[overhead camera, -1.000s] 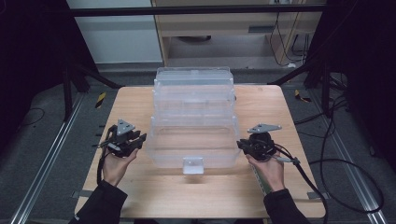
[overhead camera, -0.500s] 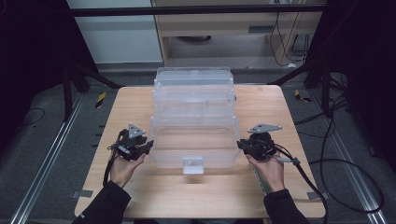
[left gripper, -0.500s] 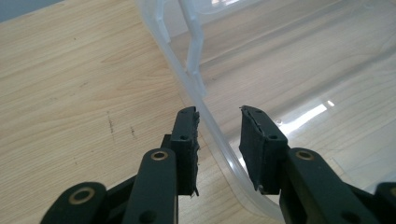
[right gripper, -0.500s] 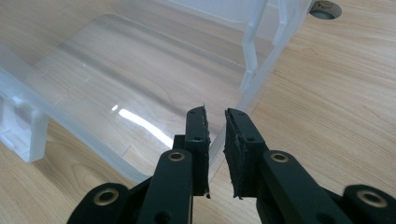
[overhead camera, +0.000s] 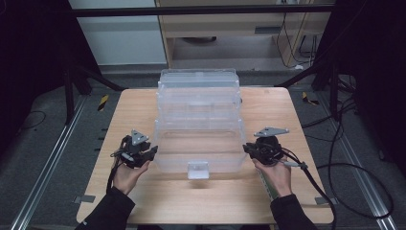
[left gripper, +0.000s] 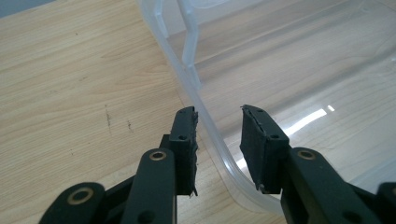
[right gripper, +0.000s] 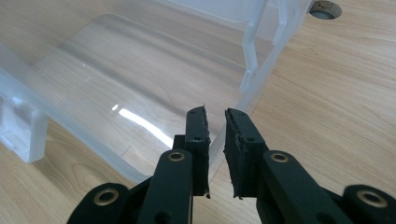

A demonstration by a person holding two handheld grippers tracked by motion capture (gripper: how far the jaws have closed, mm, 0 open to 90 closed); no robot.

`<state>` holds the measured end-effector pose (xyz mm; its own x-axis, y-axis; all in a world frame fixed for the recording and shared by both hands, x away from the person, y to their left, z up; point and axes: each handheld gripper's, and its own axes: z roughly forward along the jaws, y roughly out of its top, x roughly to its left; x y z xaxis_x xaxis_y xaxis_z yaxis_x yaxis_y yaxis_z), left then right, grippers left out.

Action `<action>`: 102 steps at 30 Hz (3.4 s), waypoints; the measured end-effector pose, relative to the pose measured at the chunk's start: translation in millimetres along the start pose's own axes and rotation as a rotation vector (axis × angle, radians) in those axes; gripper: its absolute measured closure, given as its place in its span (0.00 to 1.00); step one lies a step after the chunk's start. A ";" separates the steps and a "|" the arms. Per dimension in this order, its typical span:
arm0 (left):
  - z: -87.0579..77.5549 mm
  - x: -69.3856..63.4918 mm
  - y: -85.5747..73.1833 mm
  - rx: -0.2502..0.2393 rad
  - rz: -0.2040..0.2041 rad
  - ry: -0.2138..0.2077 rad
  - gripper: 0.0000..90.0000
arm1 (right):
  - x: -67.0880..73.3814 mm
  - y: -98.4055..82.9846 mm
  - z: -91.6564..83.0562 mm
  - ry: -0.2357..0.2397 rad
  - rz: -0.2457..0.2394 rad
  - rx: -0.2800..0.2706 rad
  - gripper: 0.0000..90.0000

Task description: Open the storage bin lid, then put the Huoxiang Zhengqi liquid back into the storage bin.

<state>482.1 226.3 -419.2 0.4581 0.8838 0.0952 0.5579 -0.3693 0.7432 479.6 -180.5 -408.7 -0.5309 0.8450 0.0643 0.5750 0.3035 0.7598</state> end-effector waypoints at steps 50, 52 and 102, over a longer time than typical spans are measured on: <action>-26.1 57.8 -11.6 -0.061 -0.103 0.070 0.40 | -23.3 4.3 -58.7 -0.087 0.027 -0.008 0.53; -26.0 60.4 -12.5 -0.056 -0.107 0.076 0.39 | -24.5 2.3 -62.9 -0.086 0.032 -0.003 0.51; -14.0 75.1 -21.1 0.010 -0.124 0.113 0.37 | -11.1 -7.4 -77.5 -0.072 0.080 0.386 0.45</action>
<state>495.0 304.5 -418.4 0.3048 0.9492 0.0779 0.6125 -0.2580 0.7472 432.9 -226.2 -364.9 -0.4377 0.8972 0.0580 0.8119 0.3667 0.4543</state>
